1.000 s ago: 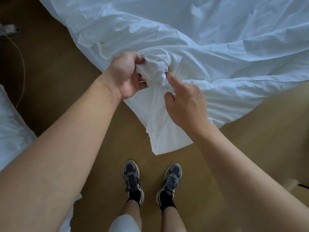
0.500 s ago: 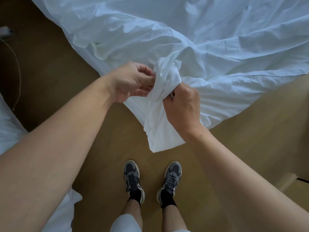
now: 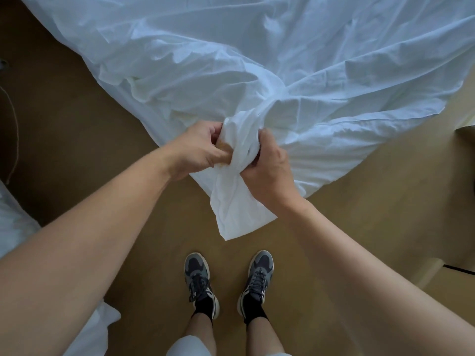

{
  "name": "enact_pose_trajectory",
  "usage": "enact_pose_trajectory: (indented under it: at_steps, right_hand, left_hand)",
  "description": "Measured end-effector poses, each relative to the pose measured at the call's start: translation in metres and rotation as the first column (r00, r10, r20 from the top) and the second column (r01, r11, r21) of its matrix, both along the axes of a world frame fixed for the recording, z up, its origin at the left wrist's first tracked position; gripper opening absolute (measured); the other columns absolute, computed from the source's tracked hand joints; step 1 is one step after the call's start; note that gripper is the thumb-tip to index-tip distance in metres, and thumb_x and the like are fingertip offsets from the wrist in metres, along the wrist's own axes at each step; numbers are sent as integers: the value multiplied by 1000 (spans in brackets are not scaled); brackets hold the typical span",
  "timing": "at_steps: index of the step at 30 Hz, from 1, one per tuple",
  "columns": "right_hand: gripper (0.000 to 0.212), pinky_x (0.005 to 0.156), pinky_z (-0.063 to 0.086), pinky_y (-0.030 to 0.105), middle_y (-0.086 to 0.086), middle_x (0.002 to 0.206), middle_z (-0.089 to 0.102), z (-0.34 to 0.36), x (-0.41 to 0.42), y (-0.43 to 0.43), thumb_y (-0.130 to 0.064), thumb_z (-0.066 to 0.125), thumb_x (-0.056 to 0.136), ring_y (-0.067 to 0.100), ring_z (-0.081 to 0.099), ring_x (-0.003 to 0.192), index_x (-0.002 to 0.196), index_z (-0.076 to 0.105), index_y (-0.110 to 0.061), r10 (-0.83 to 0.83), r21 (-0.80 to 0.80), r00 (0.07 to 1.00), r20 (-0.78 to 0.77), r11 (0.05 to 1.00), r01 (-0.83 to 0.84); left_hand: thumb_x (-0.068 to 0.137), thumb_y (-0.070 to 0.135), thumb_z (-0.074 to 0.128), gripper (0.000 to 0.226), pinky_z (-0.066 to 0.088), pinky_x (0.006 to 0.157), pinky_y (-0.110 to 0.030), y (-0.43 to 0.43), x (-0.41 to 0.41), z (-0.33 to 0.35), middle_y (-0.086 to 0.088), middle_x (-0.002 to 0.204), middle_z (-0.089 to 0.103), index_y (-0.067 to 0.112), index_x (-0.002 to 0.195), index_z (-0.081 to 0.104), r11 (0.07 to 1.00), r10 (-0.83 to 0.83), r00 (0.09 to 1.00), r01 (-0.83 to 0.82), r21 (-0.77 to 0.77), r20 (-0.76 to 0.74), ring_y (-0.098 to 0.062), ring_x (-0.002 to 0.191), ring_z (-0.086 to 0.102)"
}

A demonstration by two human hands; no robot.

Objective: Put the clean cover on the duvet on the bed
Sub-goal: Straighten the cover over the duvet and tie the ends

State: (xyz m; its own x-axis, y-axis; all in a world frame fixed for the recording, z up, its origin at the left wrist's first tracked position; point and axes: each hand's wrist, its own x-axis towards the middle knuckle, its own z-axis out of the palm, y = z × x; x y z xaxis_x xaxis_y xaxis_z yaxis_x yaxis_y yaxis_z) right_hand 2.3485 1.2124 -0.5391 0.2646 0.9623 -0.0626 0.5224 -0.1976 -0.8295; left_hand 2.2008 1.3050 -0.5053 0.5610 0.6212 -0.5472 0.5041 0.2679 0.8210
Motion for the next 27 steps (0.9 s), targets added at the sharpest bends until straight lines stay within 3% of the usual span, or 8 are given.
enact_pose_trajectory:
  at_steps: [3,5,8,10,15,20,24,27]
  right_hand:
    - [32,60,47,33,-5,85,61,2,8,-2,-10,67,84,11,59,72,103,44,-22,112,-103,990,-85,987,-120]
    - [34,73,56,42,1,97,65,5,16,-7,-11,65,81,12,65,86,110,48,-17,129,-223,957,-262,956,-190]
    - [65,80,61,51,16,109,70,16,31,2,-47,71,75,32,73,94,124,56,-8,-320,-446,731,-603,895,23]
    - [89,73,62,53,10,107,71,24,40,19,-76,72,63,33,74,89,124,56,-13,-515,-619,698,-498,774,130]
    - [25,66,62,57,19,109,69,11,44,25,-16,60,94,39,71,91,117,61,-6,-699,-698,580,-419,656,286]
    - [17,61,62,44,15,101,73,-16,50,-95,-13,59,97,30,76,69,109,64,-4,-909,-776,82,-408,392,493]
    - [17,64,62,47,15,92,73,-37,28,-130,-5,60,94,24,72,59,109,67,-2,-916,-857,-47,-398,353,375]
    - [20,67,63,47,13,89,73,-46,28,-114,-6,61,92,24,71,69,111,69,-6,-914,-890,2,-406,396,228]
  left_hand:
    - [70,12,77,34,59,90,-39,-7,6,-8,-1,99,77,20,103,76,988,111,992,-103,117,-56,-19,98,73]
    - [63,21,80,39,57,86,-23,-11,7,-10,13,96,77,35,99,75,973,134,990,-122,197,-47,-6,97,71]
    - [67,16,90,40,45,66,-3,-24,6,-15,23,87,71,41,92,72,919,60,991,-10,394,-117,6,86,65]
    - [69,8,87,33,43,65,-12,-34,7,-21,12,84,65,23,95,72,815,-52,985,136,564,-161,-10,78,62]
    - [74,4,84,28,41,69,-30,-35,2,-19,7,87,54,8,98,70,674,-185,948,314,669,-258,-27,80,62]
    - [77,9,83,31,48,73,-24,-29,-2,-19,7,93,68,21,104,73,745,-123,966,241,622,-226,-17,89,64]
    - [75,8,81,21,39,59,-22,-43,-2,-34,9,77,64,19,82,65,790,-13,966,168,589,-258,-8,72,58]
    - [76,10,76,22,40,57,-15,-47,-10,-37,10,78,65,26,87,64,822,17,972,119,557,-233,2,79,59]
